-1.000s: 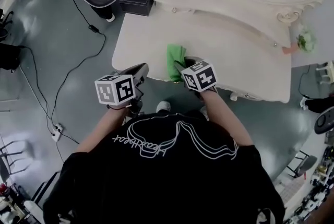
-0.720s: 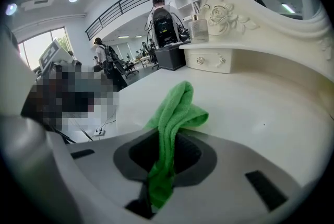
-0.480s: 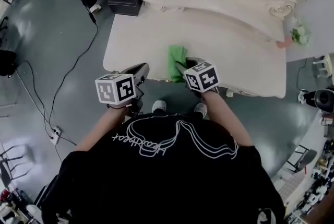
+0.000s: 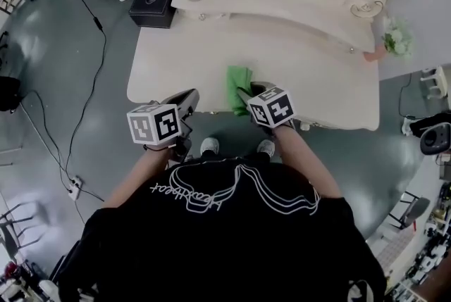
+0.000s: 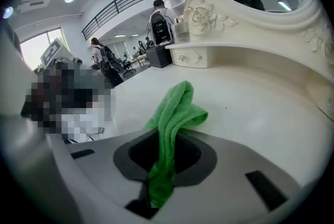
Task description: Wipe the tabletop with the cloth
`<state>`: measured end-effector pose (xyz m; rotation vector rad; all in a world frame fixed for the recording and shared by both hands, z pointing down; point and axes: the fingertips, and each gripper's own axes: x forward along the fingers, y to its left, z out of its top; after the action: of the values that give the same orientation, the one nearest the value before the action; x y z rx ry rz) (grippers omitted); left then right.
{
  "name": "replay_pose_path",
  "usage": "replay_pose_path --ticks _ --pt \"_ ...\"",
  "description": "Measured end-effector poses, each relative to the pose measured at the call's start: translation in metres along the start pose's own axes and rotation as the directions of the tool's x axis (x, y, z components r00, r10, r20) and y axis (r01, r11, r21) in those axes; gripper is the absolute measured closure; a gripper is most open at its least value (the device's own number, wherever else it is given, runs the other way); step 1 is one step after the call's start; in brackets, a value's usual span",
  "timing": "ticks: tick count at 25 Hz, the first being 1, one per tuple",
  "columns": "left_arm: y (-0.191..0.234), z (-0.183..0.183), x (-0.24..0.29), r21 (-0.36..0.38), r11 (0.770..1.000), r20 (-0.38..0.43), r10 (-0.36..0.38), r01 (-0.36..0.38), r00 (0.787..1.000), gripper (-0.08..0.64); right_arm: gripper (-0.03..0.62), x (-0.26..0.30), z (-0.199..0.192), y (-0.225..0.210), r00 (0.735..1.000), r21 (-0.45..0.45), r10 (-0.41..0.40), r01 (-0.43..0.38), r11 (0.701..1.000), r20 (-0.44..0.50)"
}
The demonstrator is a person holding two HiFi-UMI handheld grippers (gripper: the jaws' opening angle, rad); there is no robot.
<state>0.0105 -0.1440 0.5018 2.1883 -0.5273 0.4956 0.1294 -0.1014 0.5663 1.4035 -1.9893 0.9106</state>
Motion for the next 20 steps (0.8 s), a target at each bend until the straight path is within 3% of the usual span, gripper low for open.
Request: replay_pose_path --ticks 10,20 --pt "-0.011 -0.012 0.02 -0.031 0.999 -0.006 0.043 -0.044 0.999 0.557 0.534 -0.03 -0.022 -0.037 1.0 0.028 -0.002 0.002 1.0 0.01" --pt "-0.047 -0.011 0.047 0.001 0.999 -0.024 0.036 -0.036 0.999 0.557 0.534 -0.058 -0.043 -0.072 1.0 0.059 -0.019 0.018 0.998 0.024"
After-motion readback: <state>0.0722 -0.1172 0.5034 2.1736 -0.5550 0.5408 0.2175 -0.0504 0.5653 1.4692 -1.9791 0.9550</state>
